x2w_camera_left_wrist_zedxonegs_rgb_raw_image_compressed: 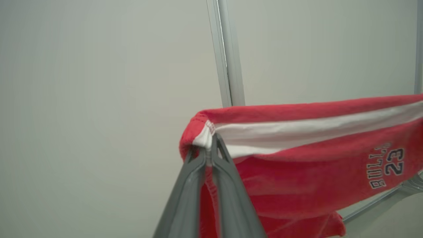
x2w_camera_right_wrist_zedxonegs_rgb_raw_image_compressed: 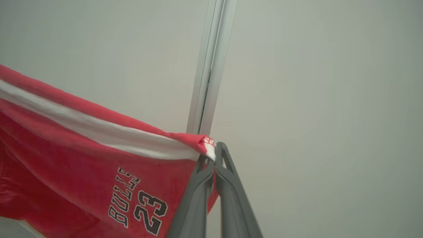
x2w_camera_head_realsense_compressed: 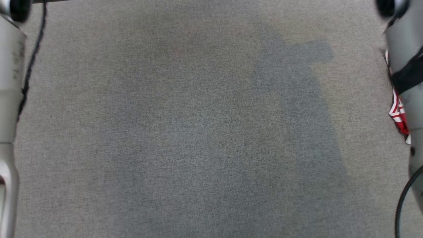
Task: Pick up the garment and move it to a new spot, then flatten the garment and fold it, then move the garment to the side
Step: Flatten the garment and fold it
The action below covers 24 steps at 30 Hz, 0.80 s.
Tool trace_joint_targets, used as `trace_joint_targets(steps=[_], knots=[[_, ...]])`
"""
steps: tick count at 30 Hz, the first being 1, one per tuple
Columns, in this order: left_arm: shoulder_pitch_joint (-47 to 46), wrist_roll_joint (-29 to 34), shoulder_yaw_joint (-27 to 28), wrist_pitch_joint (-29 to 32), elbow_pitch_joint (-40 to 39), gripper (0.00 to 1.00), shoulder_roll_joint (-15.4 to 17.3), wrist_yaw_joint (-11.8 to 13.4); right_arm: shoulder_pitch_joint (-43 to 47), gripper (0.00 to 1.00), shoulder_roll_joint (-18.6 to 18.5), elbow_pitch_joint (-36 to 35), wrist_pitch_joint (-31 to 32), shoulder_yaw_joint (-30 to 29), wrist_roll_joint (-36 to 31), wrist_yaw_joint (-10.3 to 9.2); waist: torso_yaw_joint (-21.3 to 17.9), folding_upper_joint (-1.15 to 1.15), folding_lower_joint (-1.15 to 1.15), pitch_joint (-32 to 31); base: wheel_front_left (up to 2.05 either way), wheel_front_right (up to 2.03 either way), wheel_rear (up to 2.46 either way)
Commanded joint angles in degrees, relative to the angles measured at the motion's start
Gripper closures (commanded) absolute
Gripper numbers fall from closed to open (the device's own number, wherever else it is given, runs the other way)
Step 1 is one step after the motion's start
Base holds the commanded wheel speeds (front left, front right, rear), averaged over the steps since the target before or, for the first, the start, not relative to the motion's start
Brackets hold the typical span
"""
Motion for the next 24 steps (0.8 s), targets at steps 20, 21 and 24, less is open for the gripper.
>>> trace_joint_targets(steps=[20, 21, 24], knots=[[38.5, 4.1, -12.2, -1.6, -3.4, 1.00, -4.2, -0.1, 31.9, 1.00, -6.6, 7.3, -2.3, 16.0, 12.1, -0.13, 4.3, 0.00, 0.00, -10.3, 0.00, 0.00, 0.00], [39.6, 4.5, -13.0, -1.6, -3.4, 1.00, -4.0, -0.1, 32.8, 1.00, -7.2, 7.2, -2.3, 16.9, 12.8, -0.13, 4.3, 0.00, 0.00, -11.0, 0.00, 0.00, 0.00], [43.2, 6.0, -15.4, -1.6, -3.5, 1.00, -3.7, -0.1, 35.5, 1.00, -8.9, 7.7, -2.3, 20.1, 14.7, -0.13, 4.2, 0.00, 0.00, -13.1, 0.00, 0.00, 0.00]])
